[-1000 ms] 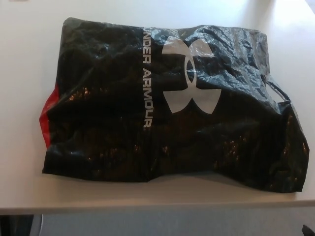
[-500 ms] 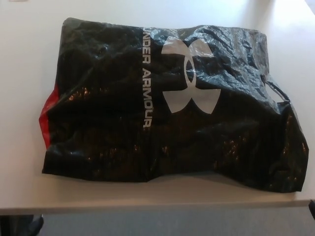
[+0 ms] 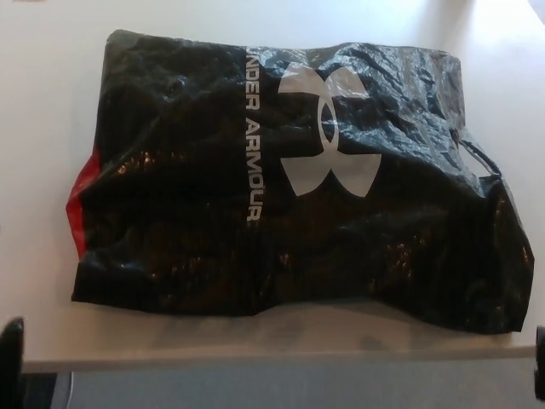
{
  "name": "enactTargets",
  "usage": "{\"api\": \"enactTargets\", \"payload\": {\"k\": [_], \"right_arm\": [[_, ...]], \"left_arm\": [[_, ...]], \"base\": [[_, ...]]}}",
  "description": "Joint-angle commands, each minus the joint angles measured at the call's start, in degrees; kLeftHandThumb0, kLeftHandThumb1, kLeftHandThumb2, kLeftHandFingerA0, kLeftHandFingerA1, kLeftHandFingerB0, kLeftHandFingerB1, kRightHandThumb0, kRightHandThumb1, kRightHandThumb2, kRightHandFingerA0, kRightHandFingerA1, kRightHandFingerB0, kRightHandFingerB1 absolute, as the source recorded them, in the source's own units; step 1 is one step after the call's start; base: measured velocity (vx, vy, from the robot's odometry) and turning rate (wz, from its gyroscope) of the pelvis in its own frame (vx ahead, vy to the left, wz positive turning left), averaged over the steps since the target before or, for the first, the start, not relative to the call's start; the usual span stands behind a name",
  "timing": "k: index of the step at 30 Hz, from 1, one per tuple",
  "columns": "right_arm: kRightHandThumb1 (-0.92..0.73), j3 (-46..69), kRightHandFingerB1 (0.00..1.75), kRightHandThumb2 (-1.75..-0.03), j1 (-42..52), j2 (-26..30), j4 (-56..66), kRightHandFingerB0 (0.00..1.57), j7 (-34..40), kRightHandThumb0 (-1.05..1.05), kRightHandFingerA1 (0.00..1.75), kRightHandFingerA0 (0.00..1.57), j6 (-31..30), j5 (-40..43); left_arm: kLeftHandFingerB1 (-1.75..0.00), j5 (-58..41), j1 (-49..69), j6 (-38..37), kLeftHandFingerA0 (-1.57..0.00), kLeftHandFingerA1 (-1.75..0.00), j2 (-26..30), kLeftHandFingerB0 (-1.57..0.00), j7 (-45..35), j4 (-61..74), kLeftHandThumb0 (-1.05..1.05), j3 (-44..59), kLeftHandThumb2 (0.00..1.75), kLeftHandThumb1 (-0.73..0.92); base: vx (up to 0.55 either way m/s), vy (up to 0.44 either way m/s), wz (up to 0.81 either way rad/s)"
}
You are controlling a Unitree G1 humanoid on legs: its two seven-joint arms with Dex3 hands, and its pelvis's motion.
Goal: A plastic bag is kept in the middle of the desk and the robot uses both its hands to grab the bag from the left and right and brings its hands close together to compress the bag
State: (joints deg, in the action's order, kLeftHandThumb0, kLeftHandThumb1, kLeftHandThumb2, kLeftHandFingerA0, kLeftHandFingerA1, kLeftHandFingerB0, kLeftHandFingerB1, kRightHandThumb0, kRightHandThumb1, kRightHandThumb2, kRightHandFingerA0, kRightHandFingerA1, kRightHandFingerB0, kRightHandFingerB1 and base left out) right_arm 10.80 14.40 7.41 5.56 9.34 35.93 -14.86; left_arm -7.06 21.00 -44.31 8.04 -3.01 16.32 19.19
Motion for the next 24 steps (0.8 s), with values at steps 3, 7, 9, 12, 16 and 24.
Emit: {"api": "enactTargets", "payload": {"k": [3,7,9,12,16,24], "right_arm": [[-0.57,5.68,0.00,-0.87,-13.51,0.02,12.76,0.00,5.33,-0.86,0.01,0.00,-3.78,-5.00],[-0.66,6.06,0.00,-1.00,-18.25,0.68,14.83,0.00,4.10,-1.02,0.08,0.00,-10.26,-8.44],[-0.68,5.23,0.00,-0.75,-21.55,0.97,12.75,0.00,3.59,-0.83,0.00,0.00,-11.21,-7.44],[-0.69,5.66,0.00,-0.61,-29.57,4.72,8.19,0.00,1.76,-0.95,0.00,0.00,-17.71,-9.76],[-0.75,4.80,0.00,-0.66,-35.35,7.46,3.97,0.00,-1.99,-0.99,0.00,0.00,-27.63,-11.01],[-0.64,2.72,0.00,-1.05,-47.24,10.04,-13.51,0.00,-3.98,-1.05,0.09,0.00,-35.13,-8.20]], "left_arm": [[-0.31,-1.98,-21.32,3.10,-0.21,-0.44,5.43,-0.16,8.93,10.61,-0.74,12.43,0.67,0.92],[-0.31,4.84,-31.51,8.21,-0.18,-0.45,6.54,-0.15,11.23,3.19,-0.79,13.02,0.72,0.92],[-0.31,6.26,-34.39,8.68,-0.18,-0.43,7.69,-0.15,11.23,-0.62,-0.77,13.81,0.71,0.92],[-0.30,9.35,-40.99,11.32,-0.06,-0.41,11.53,-0.13,11.01,-13.88,-0.78,12.28,0.75,0.92],[-0.26,10.42,-43.95,17.62,-0.05,-0.36,13.96,-0.14,10.61,-22.06,-0.84,10.41,0.75,0.92],[-0.25,6.07,-50.14,30.57,-0.01,-0.29,16.84,-0.09,5.21,-40.42,-0.87,6.34,0.74,0.92]], "base": [[0.00,0.000,0.00],[0.00,0.000,0.00],[0.00,0.000,0.00],[0.00,0.000,0.00],[0.00,0.000,0.00],[0.00,0.000,0.00]]}}
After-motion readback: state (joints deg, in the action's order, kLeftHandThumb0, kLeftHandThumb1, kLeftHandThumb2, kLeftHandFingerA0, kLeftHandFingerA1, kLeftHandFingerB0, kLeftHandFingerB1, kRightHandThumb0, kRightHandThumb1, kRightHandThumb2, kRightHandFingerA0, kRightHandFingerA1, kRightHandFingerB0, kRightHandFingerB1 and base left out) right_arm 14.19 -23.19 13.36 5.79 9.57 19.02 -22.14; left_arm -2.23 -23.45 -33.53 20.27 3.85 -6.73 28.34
